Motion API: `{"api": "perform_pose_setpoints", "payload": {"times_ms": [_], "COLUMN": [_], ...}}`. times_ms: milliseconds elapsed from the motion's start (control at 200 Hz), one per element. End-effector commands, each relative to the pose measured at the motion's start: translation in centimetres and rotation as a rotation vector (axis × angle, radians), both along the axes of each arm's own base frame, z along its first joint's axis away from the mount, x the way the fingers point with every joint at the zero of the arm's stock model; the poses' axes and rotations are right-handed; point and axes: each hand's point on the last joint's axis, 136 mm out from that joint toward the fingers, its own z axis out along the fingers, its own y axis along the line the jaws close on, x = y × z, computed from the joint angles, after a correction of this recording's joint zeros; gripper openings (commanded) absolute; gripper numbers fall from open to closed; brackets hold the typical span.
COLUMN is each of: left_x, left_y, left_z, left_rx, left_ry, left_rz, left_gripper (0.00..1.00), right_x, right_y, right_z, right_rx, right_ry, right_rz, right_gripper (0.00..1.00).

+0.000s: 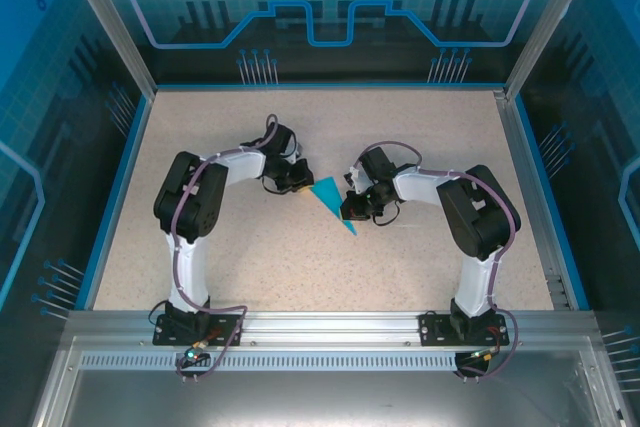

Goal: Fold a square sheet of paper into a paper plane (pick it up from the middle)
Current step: Fold the wing for the fifth time at the center of the table.

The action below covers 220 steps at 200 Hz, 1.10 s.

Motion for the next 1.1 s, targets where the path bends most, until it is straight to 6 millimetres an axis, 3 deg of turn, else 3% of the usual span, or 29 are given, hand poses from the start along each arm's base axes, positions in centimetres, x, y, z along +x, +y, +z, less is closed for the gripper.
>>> {"api": "perform_pose_setpoints", "payload": {"times_ms": [0,200,360,505,605,745,840,1095], "left_x": [2.2,3.1,3.3,2.1,0.5,-1.5,-2.6,-3.6], "left_y": [6.4,6.3,5.5,3.2,1.1,-2.7,-4.9,-5.2], "left_z": [-3.0,-1.7,1.5,4.9,5.6,5.4,4.1,0.4], "left_rx": [0.195,0.198,0.146,0.06,0.036,-0.045,-0.066,-0.021], "left_ry": [-0.009,-0.038,-0.099,-0.17,-0.188,-0.174,-0.14,-0.041], "left_rz": [0.133,0.134,0.13,0.107,0.075,0.01,-0.034,-0.019], "left_gripper": [0.09,0.09,0.1,0.1,0.1,0.1,0.1,0.1], "right_x": [-6.9,-6.9,-6.7,-6.2,-5.2,-3.4,-2.4,-0.8], "right_y": [-7.6,-7.5,-7.3,-6.5,-5.3,-3.0,-1.8,0.0], "right_z": [-7.3,-7.2,-7.0,-6.3,-5.2,-2.7,-0.9,2.5], "right_rx": [-0.379,-0.375,-0.364,-0.323,-0.267,-0.15,-0.084,-0.004], "right_ry": [0.255,0.253,0.247,0.235,0.208,0.154,0.118,0.04], "right_rz": [-0.029,-0.029,-0.029,-0.027,-0.028,-0.026,-0.016,0.026], "right_gripper": [0.01,0.01,0.01,0.02,0.02,0.03,0.03,0.04]}}
